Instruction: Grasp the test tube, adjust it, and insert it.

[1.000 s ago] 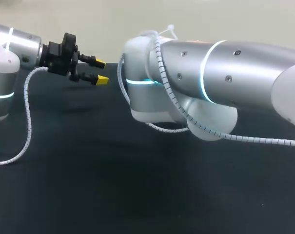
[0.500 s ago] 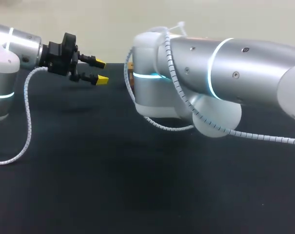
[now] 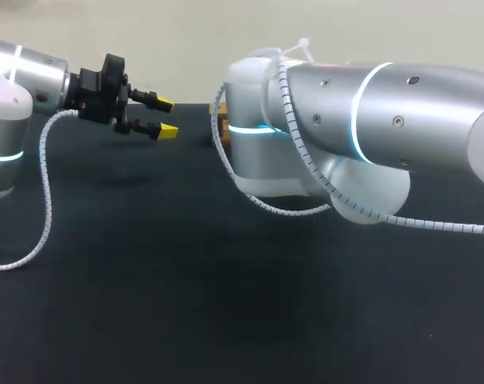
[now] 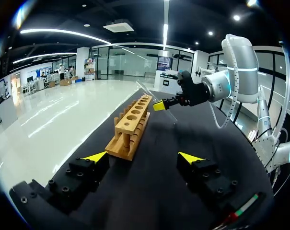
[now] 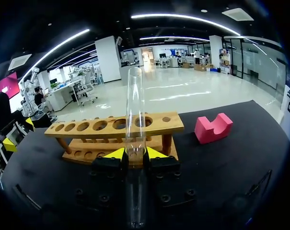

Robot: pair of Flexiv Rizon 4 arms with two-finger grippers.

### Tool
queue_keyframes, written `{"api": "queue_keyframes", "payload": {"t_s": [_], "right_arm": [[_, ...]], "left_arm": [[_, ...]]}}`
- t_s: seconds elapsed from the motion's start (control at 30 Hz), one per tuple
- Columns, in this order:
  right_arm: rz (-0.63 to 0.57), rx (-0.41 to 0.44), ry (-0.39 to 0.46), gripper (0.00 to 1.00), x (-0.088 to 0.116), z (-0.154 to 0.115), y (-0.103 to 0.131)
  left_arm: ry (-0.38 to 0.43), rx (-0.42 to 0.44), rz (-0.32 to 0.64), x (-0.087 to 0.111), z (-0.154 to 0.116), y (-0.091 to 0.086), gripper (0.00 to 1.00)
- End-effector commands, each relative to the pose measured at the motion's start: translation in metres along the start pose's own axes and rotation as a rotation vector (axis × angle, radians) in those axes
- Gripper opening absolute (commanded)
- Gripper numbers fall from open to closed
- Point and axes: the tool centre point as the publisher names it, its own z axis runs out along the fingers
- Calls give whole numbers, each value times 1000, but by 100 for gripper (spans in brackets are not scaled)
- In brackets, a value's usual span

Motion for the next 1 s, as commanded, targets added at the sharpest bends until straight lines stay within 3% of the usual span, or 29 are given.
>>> {"api": "queue_keyframes", "payload": {"t_s": [0.03,0.23,0.37,1.0], "right_arm": [[4,-5,143,0,-8,-15,2],[15,-70,220,0,-15,-24,6],[46,-124,318,0,-14,-26,8],[30,-226,540,0,-15,-18,9]], "left_arm": [[0,-2,1,0,0,-1,100],[0,-2,1,0,0,-1,100],[0,-2,1,0,0,-1,100],[0,-2,1,0,0,-1,100]]}}
